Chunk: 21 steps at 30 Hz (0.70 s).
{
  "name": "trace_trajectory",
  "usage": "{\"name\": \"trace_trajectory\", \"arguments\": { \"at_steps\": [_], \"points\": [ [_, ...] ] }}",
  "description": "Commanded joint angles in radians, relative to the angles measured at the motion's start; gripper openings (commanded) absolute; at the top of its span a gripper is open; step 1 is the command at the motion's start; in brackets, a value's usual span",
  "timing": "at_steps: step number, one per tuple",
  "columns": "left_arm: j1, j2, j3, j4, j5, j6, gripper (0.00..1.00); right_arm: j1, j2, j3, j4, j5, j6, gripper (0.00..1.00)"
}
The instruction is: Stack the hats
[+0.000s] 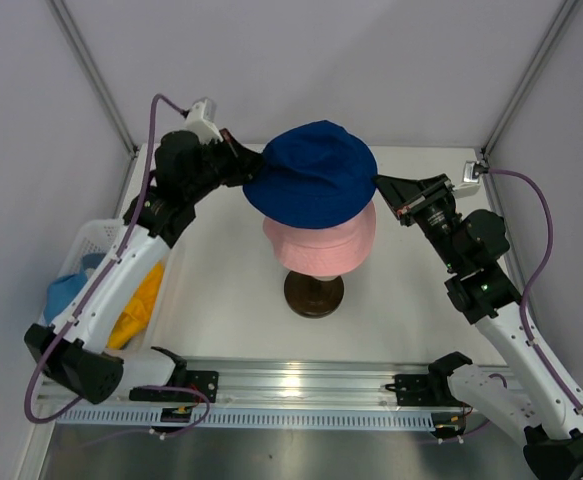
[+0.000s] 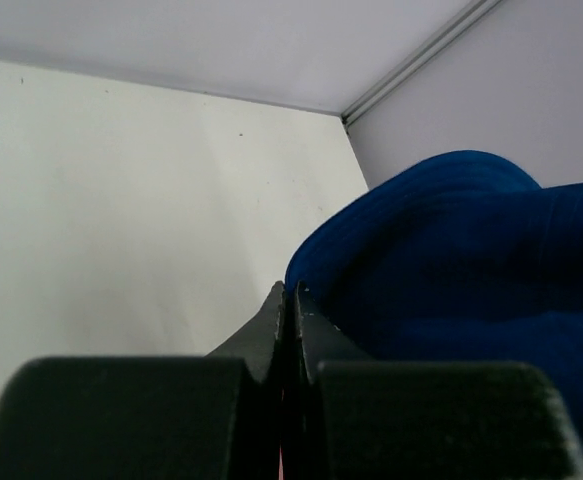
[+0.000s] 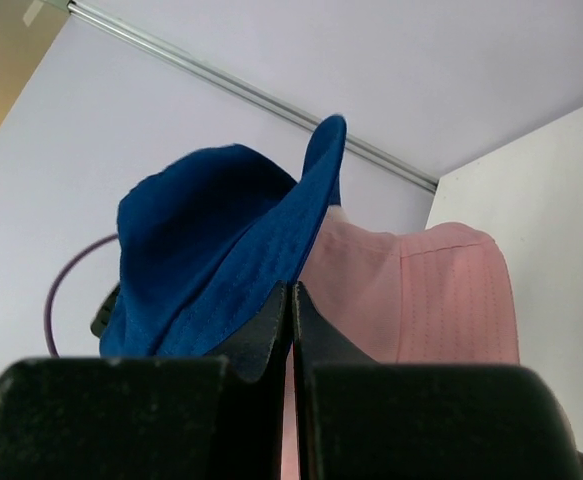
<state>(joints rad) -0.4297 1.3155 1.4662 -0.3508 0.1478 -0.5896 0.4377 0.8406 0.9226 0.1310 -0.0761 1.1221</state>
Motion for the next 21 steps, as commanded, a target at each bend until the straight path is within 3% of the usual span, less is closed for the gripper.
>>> {"name": "trace_trajectory", "arguments": {
  "at_steps": [1, 7, 10, 16, 18, 21],
  "points": [
    [0.015, -0.148, -0.223, 0.214, -0.082, -0.189, 0.01, 0.004, -0.023, 0.019, 0.021, 0.019, -0.062, 0.0],
    [0.101, -0.324, -0.416, 0.357, 0.024, -0.476, 0.01, 0.004, -0.057, -0.005, -0.008, 0.03, -0.13, 0.0],
    [0.103, -0.369, -0.535, 0.56, 0.076, -0.601, 0.01, 0.004, -0.061, -0.028, -0.007, 0.016, -0.153, 0.0],
    [0.103, -0.317, -0.636, 0.85, 0.148, -0.781, 0.01, 0.003, -0.052, -0.057, 0.002, -0.001, -0.188, 0.0],
    [0.106, -0.286, -0.681, 1.039, 0.164, -0.887, 0.01, 0.004, -0.048, -0.074, 0.022, -0.016, -0.205, 0.0],
    [0.115, -0.197, -0.625, 1.159, 0.235, -0.969, 0.01, 0.004, -0.035, -0.087, 0.07, -0.04, -0.225, 0.0]
  ]
}}
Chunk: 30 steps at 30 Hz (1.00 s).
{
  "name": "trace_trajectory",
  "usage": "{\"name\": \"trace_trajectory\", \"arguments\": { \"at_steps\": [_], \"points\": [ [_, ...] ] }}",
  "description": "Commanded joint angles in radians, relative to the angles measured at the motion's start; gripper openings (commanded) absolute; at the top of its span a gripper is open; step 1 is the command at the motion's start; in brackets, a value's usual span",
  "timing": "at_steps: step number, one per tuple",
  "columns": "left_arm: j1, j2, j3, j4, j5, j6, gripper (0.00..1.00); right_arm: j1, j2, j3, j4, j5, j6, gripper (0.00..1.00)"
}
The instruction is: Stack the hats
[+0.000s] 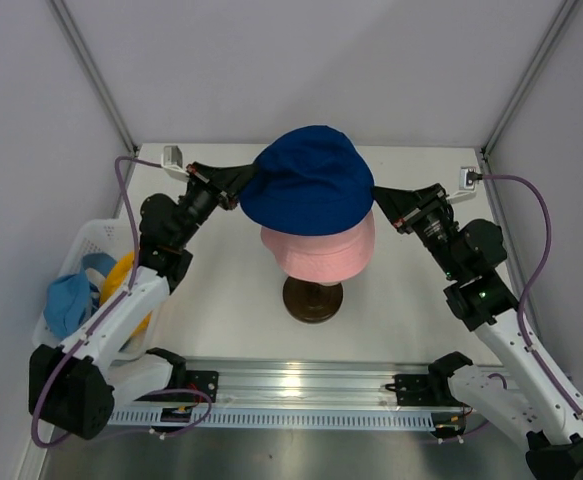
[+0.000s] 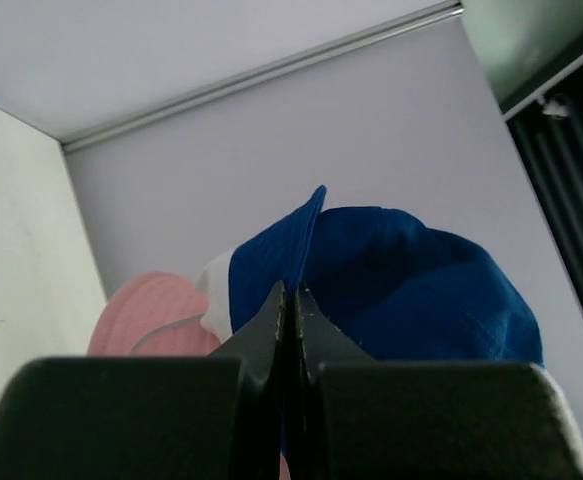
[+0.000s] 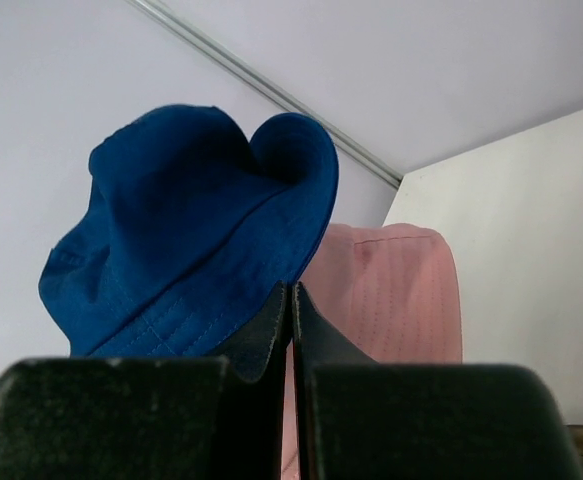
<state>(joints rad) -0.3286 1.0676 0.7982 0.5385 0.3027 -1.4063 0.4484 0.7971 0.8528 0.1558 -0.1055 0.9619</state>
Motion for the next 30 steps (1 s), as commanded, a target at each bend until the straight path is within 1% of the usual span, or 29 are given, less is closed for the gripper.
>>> {"name": "trace_trajectory", "arguments": {
  "at_steps": [1, 2, 4, 7, 8, 9, 10, 11, 12, 14, 16, 19, 20, 21, 23, 24, 27, 30],
  "points": [
    [0.014, 0.072, 0.062, 0.278, 0.099, -0.157, 0.01, -0.007, 0.011, -0.017, 0.06, -0.017, -0.069, 0.0],
    [0.014, 0.107, 0.081, 0.284, 0.116, -0.155, 0.01, -0.005, 0.017, -0.014, 0.067, -0.02, -0.077, 0.0],
    [0.014, 0.127, 0.16, 0.265, 0.148, -0.139, 0.01, -0.007, 0.022, 0.005, 0.074, -0.022, -0.087, 0.0],
    [0.014, 0.111, 0.263, 0.099, 0.141, -0.024, 0.01, -0.008, 0.034, 0.055, 0.071, -0.02, -0.118, 0.0],
    [0.014, 0.1, 0.289, -0.067, 0.127, 0.08, 0.01, -0.008, 0.04, 0.069, 0.071, -0.019, -0.127, 0.0],
    [0.014, 0.076, 0.384, -0.172, 0.109, 0.137, 0.01, -0.008, 0.045, 0.084, 0.07, -0.019, -0.137, 0.0],
    [0.014, 0.063, 0.413, -0.266, 0.051, 0.192, 0.01, -0.008, 0.048, 0.098, 0.067, -0.019, -0.15, 0.0],
    [0.014, 0.054, 0.441, -0.401, 0.021, 0.273, 0.01, -0.008, 0.053, 0.126, 0.067, -0.019, -0.158, 0.0],
    [0.014, 0.028, 0.47, -0.434, 0.0, 0.292, 0.01, -0.008, 0.059, 0.135, 0.068, -0.019, -0.163, 0.0],
    [0.014, -0.001, 0.463, -0.454, -0.048, 0.299, 0.01, -0.007, 0.065, 0.156, 0.079, -0.02, -0.176, 0.0],
    [0.013, -0.029, 0.455, -0.454, -0.047, 0.297, 0.01, -0.008, 0.071, 0.166, 0.083, -0.02, -0.176, 0.0],
    [0.013, -0.055, 0.446, -0.509, -0.033, 0.277, 0.02, -0.008, 0.065, 0.167, 0.091, -0.023, -0.176, 0.0],
    [0.013, -0.066, 0.435, -0.523, -0.028, 0.242, 0.06, -0.008, 0.062, 0.166, 0.091, -0.028, -0.18, 0.0],
    [0.013, -0.08, 0.38, -0.519, -0.022, 0.218, 0.07, -0.008, 0.059, 0.164, 0.088, -0.031, -0.192, 0.0],
    [-0.001, -0.122, 0.331, -0.461, -0.017, 0.155, 0.13, -0.008, 0.045, 0.157, 0.087, -0.045, -0.212, 0.0],
    [-0.012, -0.135, 0.287, -0.459, -0.03, 0.144, 0.13, -0.008, 0.039, 0.152, 0.087, -0.051, -0.239, 0.0],
    [-0.044, -0.152, 0.279, -0.494, -0.08, 0.174, 0.14, -0.008, 0.019, 0.129, 0.076, -0.057, -0.268, 0.0],
    [-0.046, -0.147, 0.263, -0.486, -0.073, 0.168, 0.13, -0.008, -0.002, 0.137, 0.022, -0.028, -0.27, 0.0]
  ]
}}
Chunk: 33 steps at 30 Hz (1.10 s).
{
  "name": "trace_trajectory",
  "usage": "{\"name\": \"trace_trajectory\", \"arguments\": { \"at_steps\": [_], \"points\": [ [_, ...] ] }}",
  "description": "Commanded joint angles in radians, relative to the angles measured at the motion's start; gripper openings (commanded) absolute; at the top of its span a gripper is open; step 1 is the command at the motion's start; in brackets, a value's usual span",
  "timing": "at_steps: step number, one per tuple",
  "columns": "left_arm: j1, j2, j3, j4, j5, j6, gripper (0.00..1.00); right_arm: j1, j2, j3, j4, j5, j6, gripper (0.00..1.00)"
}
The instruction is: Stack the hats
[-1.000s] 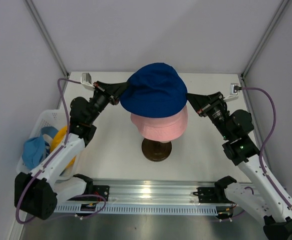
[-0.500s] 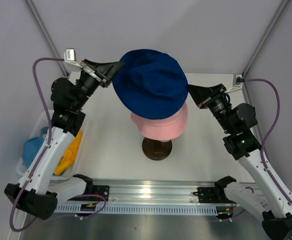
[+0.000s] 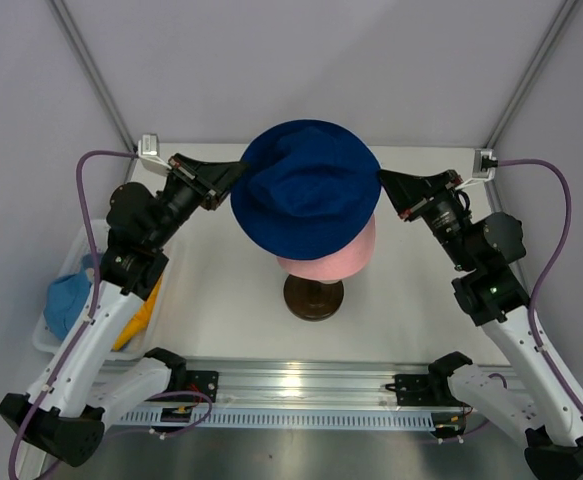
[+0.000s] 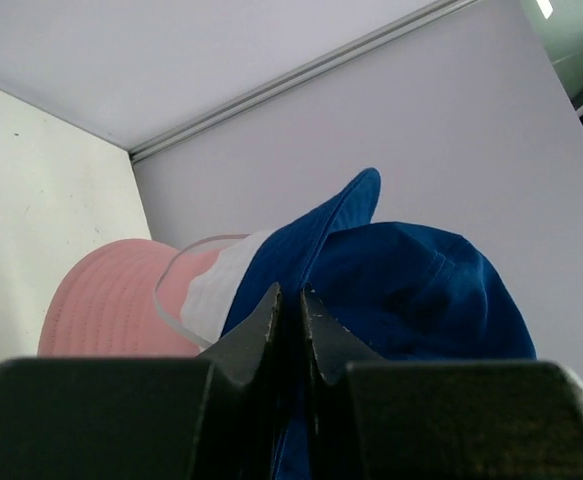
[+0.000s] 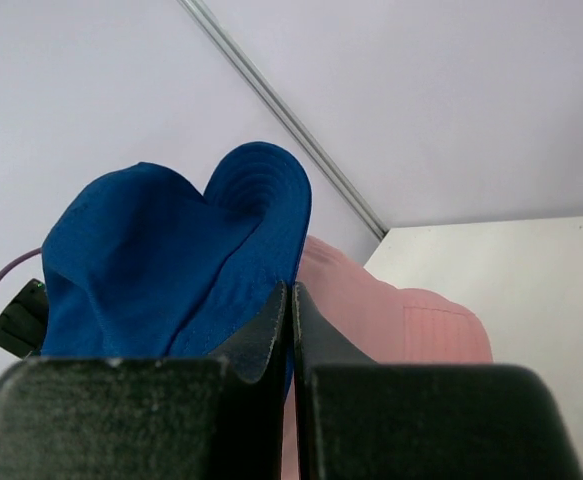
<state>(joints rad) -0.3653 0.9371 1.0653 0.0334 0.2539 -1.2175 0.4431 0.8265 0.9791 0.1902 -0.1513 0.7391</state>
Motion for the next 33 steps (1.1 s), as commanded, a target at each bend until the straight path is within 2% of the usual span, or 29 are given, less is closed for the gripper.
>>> {"name": "trace_trajectory", "arguments": {
  "at_steps": [1, 7, 10, 14, 21, 27, 28, 33],
  "points": [
    [-0.014, -0.015, -0.002, 0.025, -0.016, -0.022, 0.14, -0.001, -0.036, 0.018, -0.046, 0.025, -0.043, 0.0],
    [-0.038, 0.023, 0.042, -0.023, -0.07, 0.032, 0.18, -0.003, -0.043, 0.122, -0.308, 0.108, 0.0, 0.0],
    [-0.038, 0.035, 0.013, -0.026, -0.097, 0.023, 0.2, -0.003, -0.047, 0.092, -0.333, 0.147, 0.017, 0.0],
    [-0.038, 0.049, -0.005, -0.102, -0.113, 0.016, 0.16, -0.009, -0.03, 0.058, -0.348, 0.131, 0.036, 0.0],
    [-0.038, 0.023, -0.068, -0.161, -0.159, 0.035, 0.09, -0.009, -0.036, -0.062, -0.224, 0.075, 0.042, 0.0],
    [-0.052, 0.046, -0.041, -0.191, -0.156, 0.16, 0.02, -0.007, -0.009, -0.076, -0.202, 0.027, -0.006, 0.0],
    [-0.055, 0.054, -0.033, -0.187, -0.148, 0.224, 0.02, -0.009, -0.004, -0.074, -0.202, 0.015, -0.026, 0.0],
    [-0.063, 0.098, 0.1, -0.204, -0.12, 0.444, 0.13, -0.009, 0.057, 0.025, -0.247, 0.001, -0.113, 0.0]
  ]
}}
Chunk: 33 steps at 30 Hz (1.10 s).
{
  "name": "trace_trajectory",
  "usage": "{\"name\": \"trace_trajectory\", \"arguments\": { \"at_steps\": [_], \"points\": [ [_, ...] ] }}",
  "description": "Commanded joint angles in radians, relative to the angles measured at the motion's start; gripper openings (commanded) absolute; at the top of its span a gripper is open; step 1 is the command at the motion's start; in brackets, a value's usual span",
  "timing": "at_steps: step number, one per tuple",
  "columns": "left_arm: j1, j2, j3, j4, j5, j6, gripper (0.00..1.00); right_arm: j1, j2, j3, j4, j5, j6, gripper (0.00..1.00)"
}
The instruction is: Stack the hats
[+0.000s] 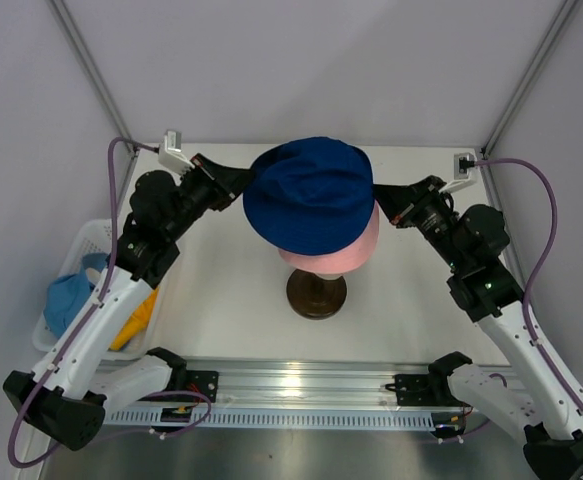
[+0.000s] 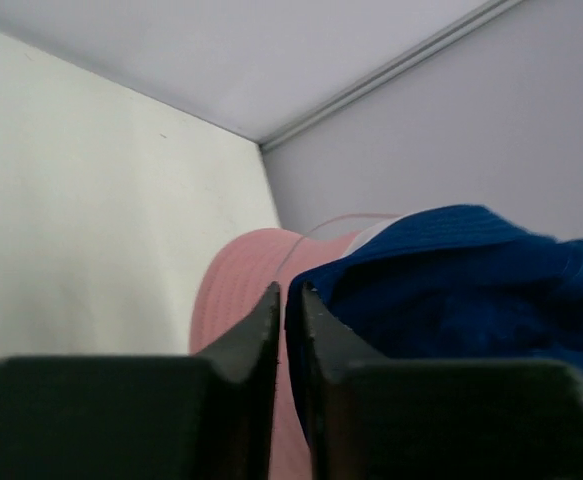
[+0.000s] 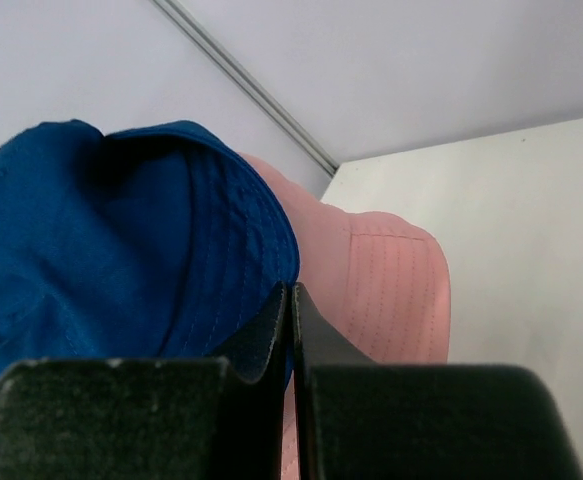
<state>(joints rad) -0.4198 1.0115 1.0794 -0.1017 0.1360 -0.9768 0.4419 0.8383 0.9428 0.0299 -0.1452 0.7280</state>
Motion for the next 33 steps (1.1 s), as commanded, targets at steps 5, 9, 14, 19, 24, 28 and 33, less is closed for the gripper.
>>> {"name": "trace_trajectory", "arguments": {
  "at_steps": [5, 9, 14, 19, 24, 28, 33],
  "points": [
    [-0.007, 0.036, 0.233, -0.089, -0.03, 0.485, 0.39, -0.022, 0.114, 0.165, -0.134, -0.028, -0.176, 0.0],
    [-0.007, 0.088, 0.354, -0.142, 0.027, 0.662, 0.58, -0.078, 0.198, 0.235, -0.133, -0.148, -0.193, 0.0],
    [-0.007, 0.185, 0.488, -0.272, 0.048, 0.777, 0.68, -0.1, 0.33, 0.362, -0.176, -0.281, -0.231, 0.0],
    [-0.008, 0.225, 0.577, -0.334, 0.059, 0.803, 0.72, -0.1, 0.384, 0.435, -0.225, -0.297, -0.263, 0.0],
    [-0.014, 0.251, 0.637, -0.395, 0.12, 0.82, 0.7, -0.101, 0.384, 0.453, -0.231, -0.275, -0.279, 0.0],
    [-0.016, 0.227, 0.655, -0.414, 0.038, 0.8, 0.73, -0.103, 0.395, 0.468, -0.252, -0.267, -0.291, 0.0],
    [-0.019, 0.164, 0.65, -0.388, 0.053, 0.785, 0.72, -0.104, 0.409, 0.468, -0.249, -0.283, -0.286, 0.0]
  ]
}}
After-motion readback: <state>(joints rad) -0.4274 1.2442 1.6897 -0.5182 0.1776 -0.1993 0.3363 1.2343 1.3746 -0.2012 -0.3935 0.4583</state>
